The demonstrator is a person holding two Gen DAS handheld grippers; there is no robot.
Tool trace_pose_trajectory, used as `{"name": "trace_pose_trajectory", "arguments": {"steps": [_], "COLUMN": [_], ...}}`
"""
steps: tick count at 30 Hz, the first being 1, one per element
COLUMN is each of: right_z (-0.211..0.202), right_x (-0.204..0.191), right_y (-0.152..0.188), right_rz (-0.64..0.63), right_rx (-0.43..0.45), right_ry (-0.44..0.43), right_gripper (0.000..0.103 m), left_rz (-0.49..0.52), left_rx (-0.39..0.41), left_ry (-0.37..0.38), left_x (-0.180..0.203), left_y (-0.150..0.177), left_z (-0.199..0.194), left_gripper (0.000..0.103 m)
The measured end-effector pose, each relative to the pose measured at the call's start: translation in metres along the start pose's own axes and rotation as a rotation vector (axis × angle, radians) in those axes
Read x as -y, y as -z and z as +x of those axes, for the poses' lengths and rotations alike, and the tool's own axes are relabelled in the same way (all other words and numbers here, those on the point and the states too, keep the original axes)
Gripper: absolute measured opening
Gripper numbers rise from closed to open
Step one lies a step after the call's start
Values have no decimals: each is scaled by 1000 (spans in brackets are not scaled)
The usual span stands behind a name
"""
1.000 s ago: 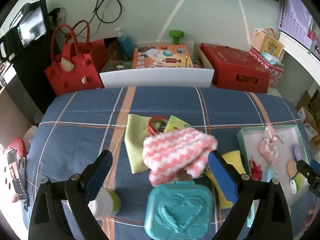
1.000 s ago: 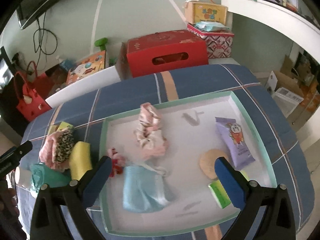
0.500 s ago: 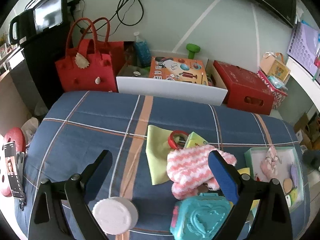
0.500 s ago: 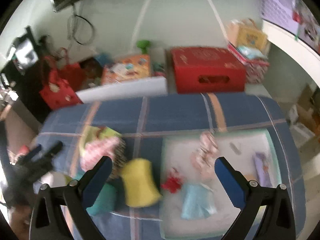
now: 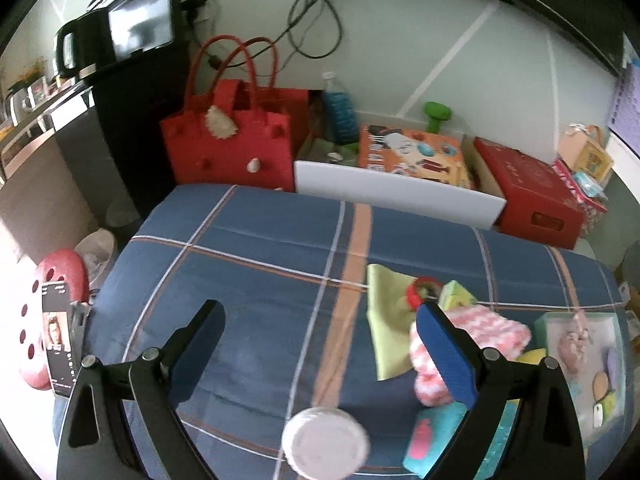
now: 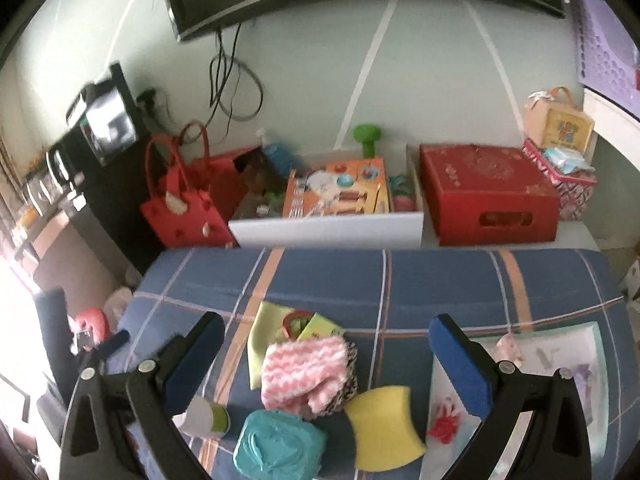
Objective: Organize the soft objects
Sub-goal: 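Withdraw both tools from the tray toward the striped towel and scrunchie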
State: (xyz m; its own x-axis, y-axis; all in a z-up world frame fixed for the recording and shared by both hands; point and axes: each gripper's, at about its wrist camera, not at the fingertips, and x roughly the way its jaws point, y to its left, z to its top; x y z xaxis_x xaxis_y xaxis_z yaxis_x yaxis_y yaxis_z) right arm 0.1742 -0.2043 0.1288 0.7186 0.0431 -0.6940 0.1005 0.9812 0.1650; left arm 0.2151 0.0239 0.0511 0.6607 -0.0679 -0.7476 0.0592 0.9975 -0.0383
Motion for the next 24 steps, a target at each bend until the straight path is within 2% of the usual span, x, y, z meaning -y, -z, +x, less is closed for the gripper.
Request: {"name": "trace_pose_trajectory", "arguments": {"steps": [3,9,13,18,24], "right_z": [12,36,46,54,54], "right_x": [-14,-16,-14,-5,24], "right_y": [8,28,39,42,47], "right_rz": [-32,17,-11,-10,49], "right_rx": [-13,-71,-95,-142,-168], "right_ry": [18,15,58,134,150], "right_gripper": [103,103,103,103,103], "left_rz": [-13,-18,-31,-25,-24], "left_rx": [-14,-48,-63,-77,-110], "left_ry": [-19,-28,-11,5,61], "left_x": [-6,-7,-5,1,15], "left_y": [1,2,2,2,1], "left_z": [3,9,10,9,13], "left_gripper": [96,96,96,96,96]}}
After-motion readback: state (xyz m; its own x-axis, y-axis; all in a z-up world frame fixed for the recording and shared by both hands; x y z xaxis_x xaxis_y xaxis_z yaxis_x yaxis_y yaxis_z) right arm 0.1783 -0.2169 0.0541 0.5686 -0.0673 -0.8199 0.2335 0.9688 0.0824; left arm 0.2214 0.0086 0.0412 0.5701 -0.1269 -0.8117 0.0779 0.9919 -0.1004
